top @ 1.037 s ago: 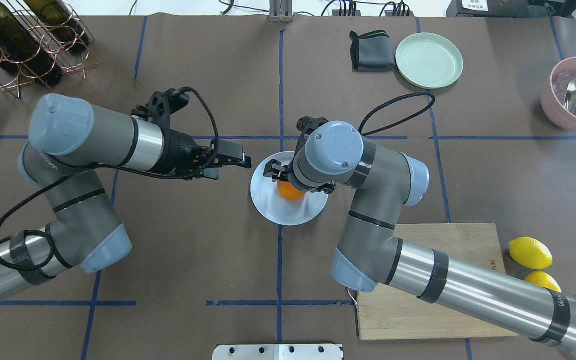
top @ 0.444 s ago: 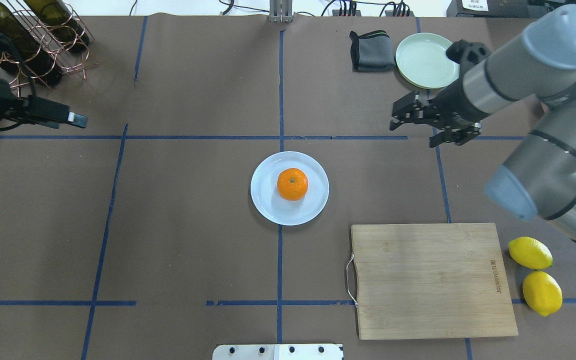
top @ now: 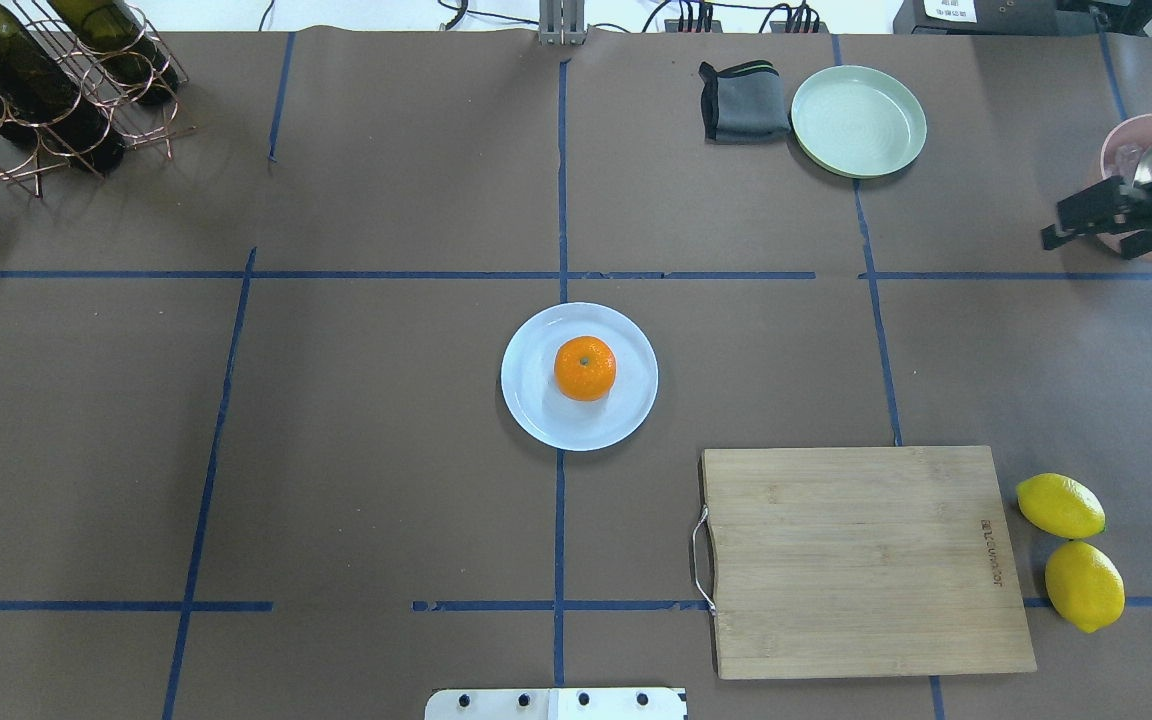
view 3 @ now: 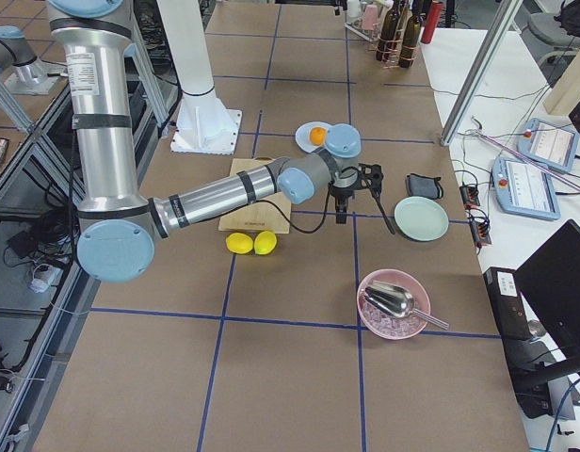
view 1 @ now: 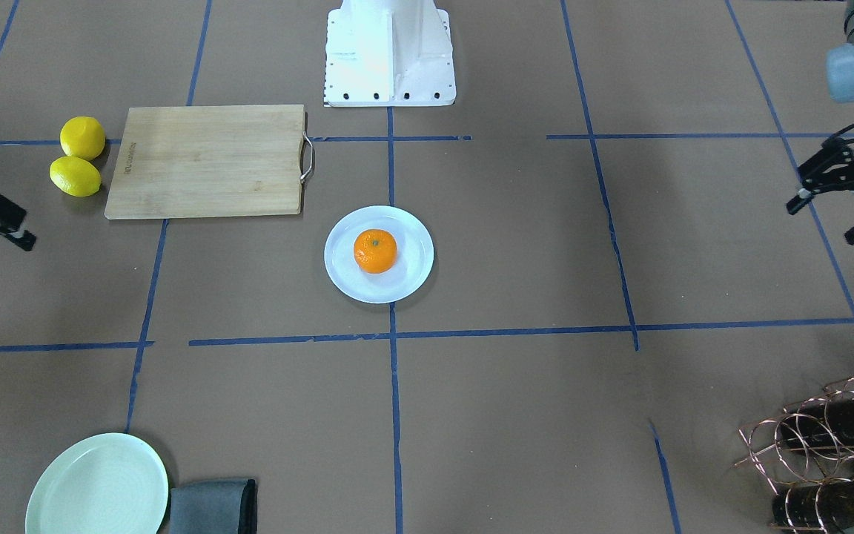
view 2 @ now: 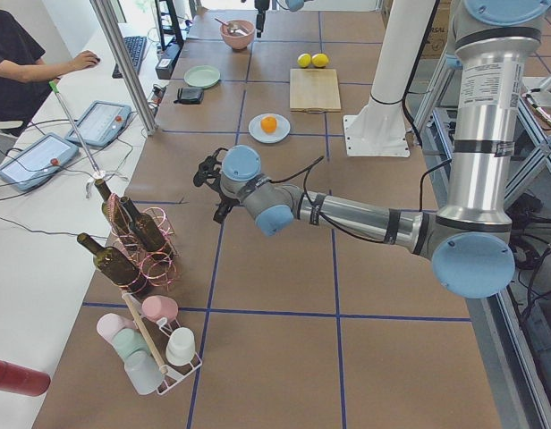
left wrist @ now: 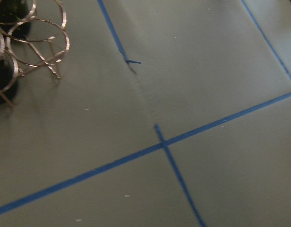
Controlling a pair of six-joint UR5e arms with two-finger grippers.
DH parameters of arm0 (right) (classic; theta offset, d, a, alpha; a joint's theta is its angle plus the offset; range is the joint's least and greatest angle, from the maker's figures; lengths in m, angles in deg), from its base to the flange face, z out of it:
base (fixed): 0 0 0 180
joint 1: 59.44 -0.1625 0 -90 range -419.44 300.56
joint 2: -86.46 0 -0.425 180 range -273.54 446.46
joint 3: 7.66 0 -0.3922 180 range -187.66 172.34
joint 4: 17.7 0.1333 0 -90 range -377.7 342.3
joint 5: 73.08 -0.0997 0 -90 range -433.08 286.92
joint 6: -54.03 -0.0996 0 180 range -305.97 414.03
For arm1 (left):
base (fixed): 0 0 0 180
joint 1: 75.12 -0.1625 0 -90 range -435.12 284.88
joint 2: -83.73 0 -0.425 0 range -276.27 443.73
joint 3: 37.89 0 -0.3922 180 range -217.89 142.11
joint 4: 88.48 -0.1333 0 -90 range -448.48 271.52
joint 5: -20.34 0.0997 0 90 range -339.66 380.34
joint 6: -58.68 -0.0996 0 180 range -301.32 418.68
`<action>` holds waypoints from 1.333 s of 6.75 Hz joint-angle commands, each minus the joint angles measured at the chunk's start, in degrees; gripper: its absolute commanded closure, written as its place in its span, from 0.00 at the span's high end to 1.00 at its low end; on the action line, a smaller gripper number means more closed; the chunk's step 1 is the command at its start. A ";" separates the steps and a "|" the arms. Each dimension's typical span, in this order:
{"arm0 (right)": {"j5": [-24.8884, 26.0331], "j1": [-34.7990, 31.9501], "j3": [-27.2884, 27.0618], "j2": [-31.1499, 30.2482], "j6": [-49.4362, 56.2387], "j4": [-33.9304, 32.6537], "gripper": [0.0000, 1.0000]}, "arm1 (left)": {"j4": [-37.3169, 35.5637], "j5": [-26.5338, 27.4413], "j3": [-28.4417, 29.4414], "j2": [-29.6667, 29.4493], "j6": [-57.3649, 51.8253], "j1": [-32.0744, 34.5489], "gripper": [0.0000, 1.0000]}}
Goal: Pick orange to plate
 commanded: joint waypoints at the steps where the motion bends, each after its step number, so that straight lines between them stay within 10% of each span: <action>1: -0.19 -12.06 0.92 -1.82 29.15 -15.83 1.00 | -23.00 3.32 -0.77 -0.73 -24.46 10.38 0.99; 3: -0.36 -15.54 0.05 -3.56 39.28 -24.86 1.00 | -35.60 3.87 -1.22 -0.91 -24.01 10.58 1.00; 9: -0.36 -15.19 0.31 -4.72 38.41 -24.17 1.00 | -35.39 3.35 -2.17 2.69 -20.75 10.32 1.00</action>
